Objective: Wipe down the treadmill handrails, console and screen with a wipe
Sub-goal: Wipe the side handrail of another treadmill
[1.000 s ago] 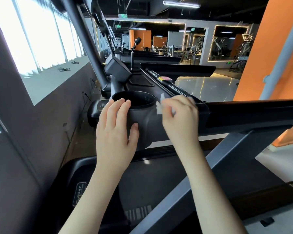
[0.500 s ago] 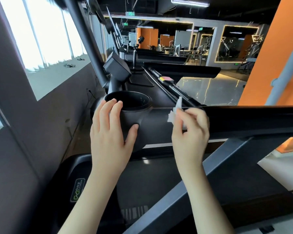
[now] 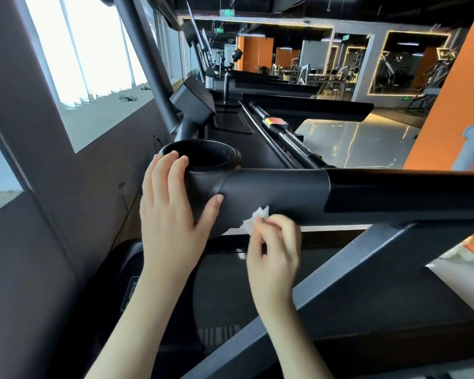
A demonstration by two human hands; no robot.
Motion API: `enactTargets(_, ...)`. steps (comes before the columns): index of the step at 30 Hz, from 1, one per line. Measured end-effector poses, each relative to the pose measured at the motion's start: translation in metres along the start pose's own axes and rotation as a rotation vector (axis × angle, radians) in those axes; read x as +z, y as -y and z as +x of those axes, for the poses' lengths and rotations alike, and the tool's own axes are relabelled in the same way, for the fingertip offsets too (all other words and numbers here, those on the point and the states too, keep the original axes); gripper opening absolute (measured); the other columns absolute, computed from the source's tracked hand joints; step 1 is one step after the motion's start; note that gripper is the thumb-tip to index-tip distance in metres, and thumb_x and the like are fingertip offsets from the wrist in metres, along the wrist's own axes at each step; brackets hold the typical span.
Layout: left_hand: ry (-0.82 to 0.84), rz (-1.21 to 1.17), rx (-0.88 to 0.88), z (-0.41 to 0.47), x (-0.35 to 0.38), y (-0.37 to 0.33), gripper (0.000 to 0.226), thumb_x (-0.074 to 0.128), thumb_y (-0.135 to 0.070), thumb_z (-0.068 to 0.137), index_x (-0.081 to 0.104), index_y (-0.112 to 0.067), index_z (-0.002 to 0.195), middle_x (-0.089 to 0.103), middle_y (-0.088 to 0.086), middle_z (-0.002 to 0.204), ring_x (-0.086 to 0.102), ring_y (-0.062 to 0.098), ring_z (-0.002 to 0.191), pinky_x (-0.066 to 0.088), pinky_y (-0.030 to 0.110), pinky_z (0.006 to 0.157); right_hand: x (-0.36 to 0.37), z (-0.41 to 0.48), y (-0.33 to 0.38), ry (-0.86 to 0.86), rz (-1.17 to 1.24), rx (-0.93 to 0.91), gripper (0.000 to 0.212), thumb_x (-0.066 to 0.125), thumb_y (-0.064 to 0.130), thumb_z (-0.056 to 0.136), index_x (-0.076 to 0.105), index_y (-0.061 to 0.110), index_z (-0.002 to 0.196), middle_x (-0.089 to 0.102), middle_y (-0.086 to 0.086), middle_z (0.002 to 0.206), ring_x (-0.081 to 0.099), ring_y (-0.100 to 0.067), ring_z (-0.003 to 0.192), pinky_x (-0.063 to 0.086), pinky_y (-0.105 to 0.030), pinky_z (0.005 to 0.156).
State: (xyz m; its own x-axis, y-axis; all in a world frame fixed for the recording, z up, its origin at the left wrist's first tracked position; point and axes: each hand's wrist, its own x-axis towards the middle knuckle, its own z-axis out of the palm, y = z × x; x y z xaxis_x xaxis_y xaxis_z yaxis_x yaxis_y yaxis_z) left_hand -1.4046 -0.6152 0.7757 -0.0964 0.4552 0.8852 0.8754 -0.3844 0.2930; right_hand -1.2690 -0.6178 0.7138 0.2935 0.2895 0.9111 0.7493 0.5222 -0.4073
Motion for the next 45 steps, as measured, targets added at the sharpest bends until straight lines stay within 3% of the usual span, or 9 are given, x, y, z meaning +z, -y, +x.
enactTargets(8,-0.005,0.021,-0.028,-0.003,0.003,-0.002,0.066,0.054,-0.045,0.089,0.043,0.002,0.134,0.042,0.018,0.143,0.030,0.035,0.138,0.021,0.034,0.113,-0.001,0.046,-0.006,-0.146,-0.007,-0.018,0.020,0.061,-0.009,0.089,0.074,0.000,0.100,0.069,-0.008,0.097,0.057,-0.026,0.089,0.050,-0.031,0.084)
enactTargets(14,-0.010,0.138,0.003,0.000,0.001,-0.009,0.064,0.053,-0.041,0.087,0.043,-0.001,0.136,0.042,0.016,0.144,0.028,0.034,0.139,0.022,0.045,0.111,0.006,0.065,0.013,0.037,0.011,-0.121,0.027,0.047,-0.001,0.090,0.074,0.004,0.090,0.066,-0.004,0.086,0.050,-0.024,0.084,0.045,-0.030,0.078)
enactTargets(18,0.030,0.180,0.136,0.000,0.003,-0.016,0.056,0.058,-0.024,0.084,0.049,-0.006,0.136,0.049,0.012,0.139,0.034,0.033,0.137,0.028,0.050,0.109,0.008,0.102,-0.001,0.054,-0.173,0.013,0.033,0.042,0.016,0.085,0.073,0.010,0.076,0.063,-0.001,0.077,0.047,-0.023,0.081,0.032,-0.032,0.072)
enactTargets(23,0.011,0.191,0.123,-0.001,0.008,-0.017,0.053,0.058,-0.030,0.087,0.052,-0.007,0.134,0.054,0.012,0.133,0.037,0.034,0.133,0.034,0.053,0.104,0.003,0.096,0.006,0.160,-0.224,-0.043,0.033,0.039,0.019,0.078,0.073,0.015,0.078,0.064,0.003,0.080,0.047,-0.020,0.084,0.026,-0.032,0.071)
enactTargets(29,-0.022,0.173,0.124,-0.002,0.011,-0.016,0.052,0.060,-0.032,0.087,0.052,-0.009,0.134,0.053,0.014,0.130,0.036,0.034,0.132,0.035,0.054,0.101,-0.007,0.130,-0.005,0.391,-0.362,0.087,0.070,0.009,0.043,0.071,0.074,0.018,0.079,0.065,0.001,0.087,0.049,-0.028,0.098,0.026,-0.035,0.078)
enactTargets(33,-0.046,0.152,0.115,-0.003,0.014,-0.019,0.051,0.059,-0.030,0.087,0.052,-0.008,0.132,0.053,0.015,0.130,0.035,0.034,0.132,0.034,0.054,0.101,-0.017,0.090,0.001,0.126,-0.214,0.013,0.036,0.039,0.023,0.083,0.075,0.015,0.082,0.065,0.002,0.082,0.055,-0.028,0.081,0.035,-0.033,0.070)
enactTargets(37,-0.062,0.154,0.107,-0.002,0.017,-0.020,0.050,0.057,-0.031,0.088,0.053,-0.005,0.131,0.053,0.016,0.131,0.035,0.035,0.133,0.033,0.054,0.103,-0.015,0.073,-0.002,0.095,-0.032,-0.094,0.023,0.056,0.000,0.083,0.076,0.010,0.090,0.066,-0.001,0.086,0.058,-0.025,0.077,0.049,-0.039,0.068)
enactTargets(42,-0.072,0.160,0.107,-0.003,0.018,-0.020,0.050,0.059,-0.032,0.089,0.051,-0.005,0.131,0.052,0.015,0.131,0.035,0.035,0.133,0.032,0.052,0.103,-0.022,0.068,-0.021,-0.055,-0.050,0.044,0.018,0.057,-0.002,0.086,0.074,0.003,0.087,0.059,-0.008,0.085,0.053,-0.026,0.070,0.047,-0.037,0.068)
enactTargets(45,-0.069,0.161,0.099,-0.003,0.019,-0.021,0.050,0.057,-0.032,0.089,0.051,-0.005,0.131,0.052,0.016,0.131,0.034,0.035,0.133,0.032,0.054,0.104,-0.018,0.030,-0.013,0.013,-0.027,0.027,0.021,0.054,0.004,0.093,0.072,0.003,0.084,0.060,-0.007,0.088,0.059,-0.027,0.074,0.049,-0.033,0.070)
